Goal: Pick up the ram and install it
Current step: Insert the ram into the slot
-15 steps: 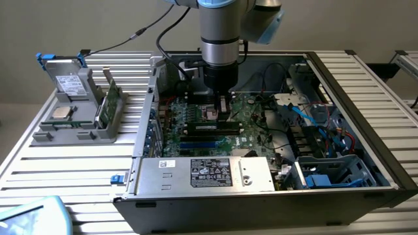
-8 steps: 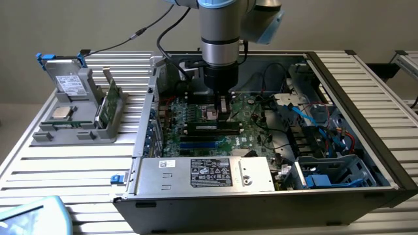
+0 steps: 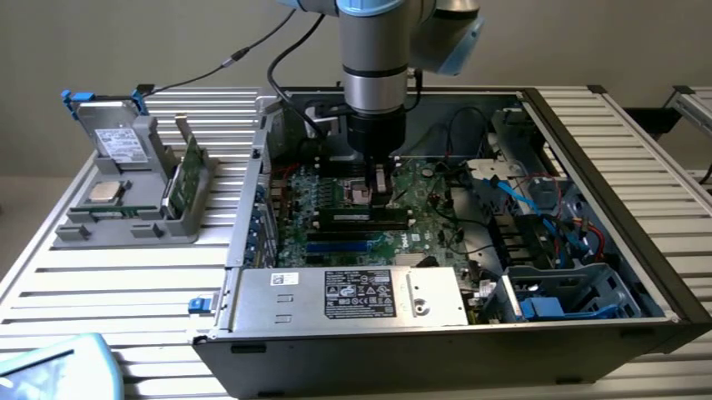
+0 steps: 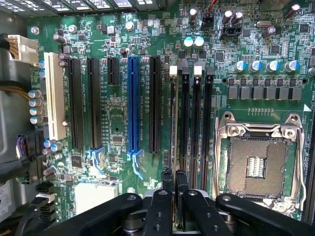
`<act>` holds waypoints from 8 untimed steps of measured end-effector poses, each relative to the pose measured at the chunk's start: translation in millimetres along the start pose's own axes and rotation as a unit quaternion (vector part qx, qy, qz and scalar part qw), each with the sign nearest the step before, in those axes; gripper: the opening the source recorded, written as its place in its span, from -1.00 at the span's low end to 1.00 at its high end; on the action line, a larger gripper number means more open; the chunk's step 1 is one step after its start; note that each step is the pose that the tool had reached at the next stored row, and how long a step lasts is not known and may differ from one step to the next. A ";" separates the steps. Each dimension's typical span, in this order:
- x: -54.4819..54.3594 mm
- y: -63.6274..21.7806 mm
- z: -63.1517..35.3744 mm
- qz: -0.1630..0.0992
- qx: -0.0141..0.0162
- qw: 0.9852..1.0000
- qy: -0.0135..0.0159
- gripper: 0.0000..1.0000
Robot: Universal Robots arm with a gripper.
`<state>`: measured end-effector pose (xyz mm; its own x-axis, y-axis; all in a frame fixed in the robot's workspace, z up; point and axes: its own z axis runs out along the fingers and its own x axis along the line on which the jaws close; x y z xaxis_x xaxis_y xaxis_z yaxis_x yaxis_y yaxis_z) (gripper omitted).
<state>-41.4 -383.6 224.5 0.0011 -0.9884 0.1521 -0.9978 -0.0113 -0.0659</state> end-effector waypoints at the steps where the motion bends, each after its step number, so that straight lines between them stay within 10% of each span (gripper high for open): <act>1: -0.1 0.0 0.0 0.000 0.000 1.000 0.000 -0.73; 8: -0.8 -0.2 -0.1 0.000 0.000 1.000 0.000 -0.73</act>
<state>-41.2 -382.8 224.5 0.0011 -0.9883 0.1527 -0.9978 -0.0113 -0.0659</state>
